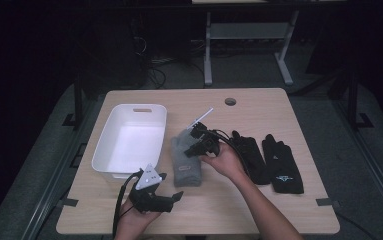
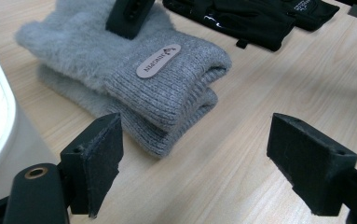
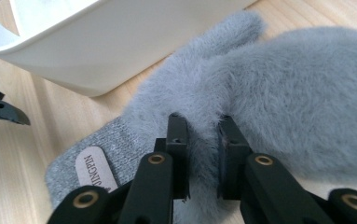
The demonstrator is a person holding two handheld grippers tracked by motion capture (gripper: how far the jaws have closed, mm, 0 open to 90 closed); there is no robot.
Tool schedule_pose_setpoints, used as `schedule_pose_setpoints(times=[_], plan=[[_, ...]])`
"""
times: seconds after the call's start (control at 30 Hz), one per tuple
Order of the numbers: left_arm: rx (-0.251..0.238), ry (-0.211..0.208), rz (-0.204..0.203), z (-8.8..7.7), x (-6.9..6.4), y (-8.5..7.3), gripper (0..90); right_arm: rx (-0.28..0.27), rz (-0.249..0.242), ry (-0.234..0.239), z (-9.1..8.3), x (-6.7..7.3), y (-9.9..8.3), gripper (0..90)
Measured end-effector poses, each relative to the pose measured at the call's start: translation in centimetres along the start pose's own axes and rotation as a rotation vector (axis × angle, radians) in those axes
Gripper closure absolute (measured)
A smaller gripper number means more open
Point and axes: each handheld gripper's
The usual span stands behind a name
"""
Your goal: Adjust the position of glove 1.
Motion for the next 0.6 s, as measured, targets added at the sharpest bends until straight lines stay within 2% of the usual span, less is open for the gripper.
schedule_pose_setpoints(times=[0.13, 0.23, 0.3, 0.33, 0.37, 0.4, 0.43, 0.6], plan=[[0.002, -0.001, -0.005, 0.1, 0.0, 0.0, 18.2, -0.012, 0.018, 0.012, 0.4, -0.2, -0.3, 71.3], [0.005, -0.002, 0.003, 0.2, -0.1, -0.1, 18.4, -0.018, 0.022, 0.012, 0.6, -0.1, -0.8, 59.6], [0.007, -0.005, 0.004, 0.3, -0.1, -0.1, 19.2, -0.021, 0.017, 0.010, 0.6, -0.1, -0.8, 56.9], [0.007, -0.005, 0.001, 0.4, -0.2, -0.1, 19.2, -0.022, 0.026, 0.004, 0.6, 0.0, -0.9, 47.3], [0.007, -0.005, 0.001, 0.4, -0.2, -0.1, 19.2, -0.022, 0.026, 0.004, 0.6, 0.0, -0.9, 47.3], [0.015, -0.006, 0.006, 0.5, -0.2, -0.1, 19.2, -0.036, 0.024, 0.003, 0.3, -0.1, -1.0, 42.8], [0.015, -0.006, 0.006, 0.5, -0.2, -0.1, 19.2, -0.036, 0.024, 0.003, 0.3, -0.1, -1.0, 42.8], [0.017, -0.008, -0.002, 1.0, -0.4, 0.2, 19.4, -0.103, 0.052, 0.008, -1.9, -0.8, -1.1, 37.7]])
Point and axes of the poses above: each handheld gripper's, and its own axes: z roughly forward along the jaws, y roughly out of its top, x roughly to its left, and after that the axes turned 2 degrees about -x, right-handed
